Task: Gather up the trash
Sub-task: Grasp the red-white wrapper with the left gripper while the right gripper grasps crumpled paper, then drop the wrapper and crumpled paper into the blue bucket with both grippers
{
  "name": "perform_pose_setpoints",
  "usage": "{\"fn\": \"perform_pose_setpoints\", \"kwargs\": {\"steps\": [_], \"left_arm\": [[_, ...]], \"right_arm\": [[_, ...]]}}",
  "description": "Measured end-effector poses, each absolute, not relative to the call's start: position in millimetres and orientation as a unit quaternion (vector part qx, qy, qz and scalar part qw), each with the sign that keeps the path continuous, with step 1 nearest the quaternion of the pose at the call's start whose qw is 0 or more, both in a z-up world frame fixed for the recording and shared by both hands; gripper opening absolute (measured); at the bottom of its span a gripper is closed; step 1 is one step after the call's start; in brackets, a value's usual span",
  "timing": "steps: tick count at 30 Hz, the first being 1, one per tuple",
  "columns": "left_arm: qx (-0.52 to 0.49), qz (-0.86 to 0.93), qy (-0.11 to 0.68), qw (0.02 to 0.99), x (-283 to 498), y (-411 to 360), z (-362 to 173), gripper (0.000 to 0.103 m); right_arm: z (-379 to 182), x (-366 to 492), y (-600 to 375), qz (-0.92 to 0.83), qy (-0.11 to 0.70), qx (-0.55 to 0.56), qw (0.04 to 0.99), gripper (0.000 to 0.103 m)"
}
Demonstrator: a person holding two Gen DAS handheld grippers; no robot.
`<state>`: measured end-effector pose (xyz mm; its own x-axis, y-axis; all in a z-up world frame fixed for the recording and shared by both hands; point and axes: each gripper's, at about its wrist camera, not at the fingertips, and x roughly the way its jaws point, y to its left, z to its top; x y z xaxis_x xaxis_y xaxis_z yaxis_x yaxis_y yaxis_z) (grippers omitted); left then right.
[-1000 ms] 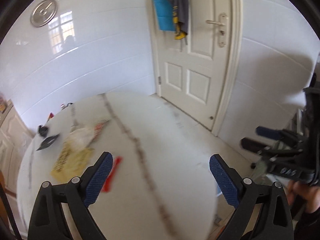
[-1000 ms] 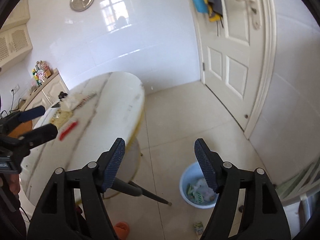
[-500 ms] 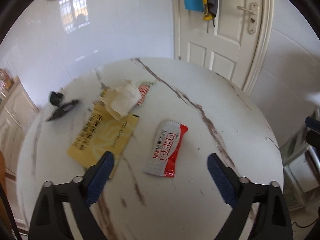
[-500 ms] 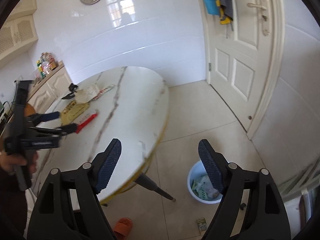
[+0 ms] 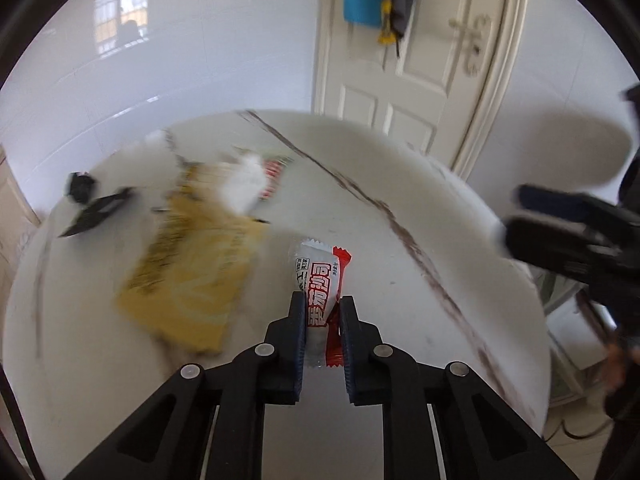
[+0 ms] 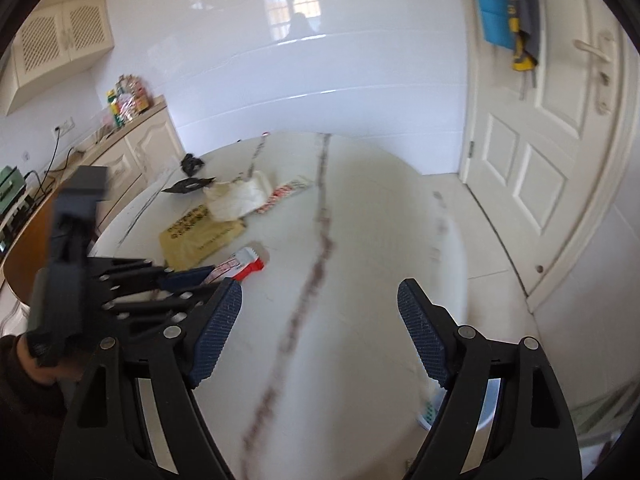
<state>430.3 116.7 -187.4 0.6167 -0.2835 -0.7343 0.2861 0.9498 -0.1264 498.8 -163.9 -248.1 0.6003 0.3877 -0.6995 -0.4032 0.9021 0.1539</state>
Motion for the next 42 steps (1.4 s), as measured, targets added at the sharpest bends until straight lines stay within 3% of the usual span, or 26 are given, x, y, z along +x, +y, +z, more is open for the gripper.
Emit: {"fn": "perform_pose_setpoints", "kwargs": {"steps": [11,15,23,25,26,27,29,30,42], "left_arm": [[-0.026,-0.063,0.388,0.919,385,256,-179,0.012],[-0.036,-0.059,0.385,0.92,373,278,-174,0.012],[-0.042,-0.077,0.377,0.922,370,279,-161,0.012],[-0.044,-0.077,0.375,0.923,370,274,-158,0.012],[-0.044,-0.079,0.373,0.923,369,271,-155,0.012],[-0.044,-0.081,0.372,0.924,369,267,-154,0.012],[-0.042,-0.085,0.37,0.924,368,259,-149,0.012],[-0.041,-0.086,0.369,0.924,367,255,-147,0.012],[-0.016,-0.124,0.357,0.926,361,161,-119,0.012]], "right_arm": [[-263,529,-43,0.278,0.413,-0.048,0.866,0.079],[-266,545,-18,0.269,0.411,-0.062,0.869,0.084],[-287,600,-12,0.22,0.429,-0.04,0.875,0.083],[-293,606,-11,0.226,0.438,-0.04,0.869,0.075],[-298,609,-11,0.225,0.443,-0.042,0.867,0.056],[-302,612,-15,0.226,0.448,-0.041,0.864,0.049],[-302,612,-23,0.233,0.444,-0.028,0.865,0.042],[-301,611,-28,0.238,0.441,-0.022,0.865,0.023],[-272,562,-117,0.27,0.405,0.029,0.873,0.022]]}}
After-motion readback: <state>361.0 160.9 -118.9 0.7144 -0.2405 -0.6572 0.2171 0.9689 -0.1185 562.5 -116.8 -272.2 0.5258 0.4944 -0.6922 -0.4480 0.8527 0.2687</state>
